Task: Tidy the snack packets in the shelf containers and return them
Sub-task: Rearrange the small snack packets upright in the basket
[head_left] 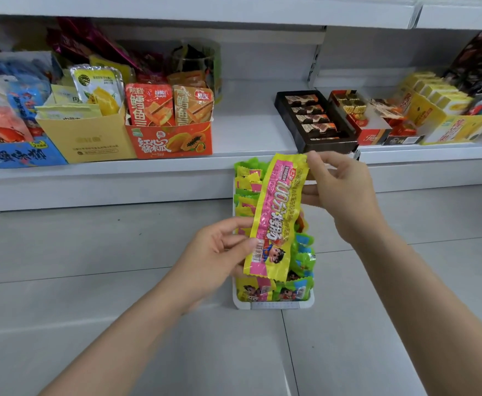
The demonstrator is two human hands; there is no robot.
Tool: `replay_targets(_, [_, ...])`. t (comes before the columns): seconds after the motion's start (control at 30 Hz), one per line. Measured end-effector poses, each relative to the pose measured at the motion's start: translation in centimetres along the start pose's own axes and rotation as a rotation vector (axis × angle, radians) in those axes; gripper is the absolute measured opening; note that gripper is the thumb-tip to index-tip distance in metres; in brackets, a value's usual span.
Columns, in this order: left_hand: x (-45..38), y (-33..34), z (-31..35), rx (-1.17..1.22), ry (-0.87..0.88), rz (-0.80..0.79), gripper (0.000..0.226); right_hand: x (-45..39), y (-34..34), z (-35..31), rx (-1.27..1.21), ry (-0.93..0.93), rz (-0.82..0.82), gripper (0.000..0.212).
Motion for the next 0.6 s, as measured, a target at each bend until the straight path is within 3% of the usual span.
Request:
replay_targets(0.13, [-0.3,-0.1,0.1,0.016,0.000,-0.003,0.029,0.2,0.7,0.9,-0.088,0.135,-0.112,0.040])
replay_targets(0.4, [0.0,-0.4,-0.4,0.009,0.001,-0.039,0.037,0.3,0.6,1.6,-0.143,0.141,-0.065,0.033])
replay_targets(0.6, [0.1,1.2,-0.6,0.418,-0.164,-0.151,0.059,0.8,2.4,1.7,-0.569,0.322,-0.288,0.030])
Point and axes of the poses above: each hand's wrist, its own x-axis away from the middle knuckle, its own y-axis out of the palm, z = x × y, the point moved 4 cm from there along -x, towards the middle knuckle, and after that the axes turned 9 degrees about y, right-handed, at the moved point
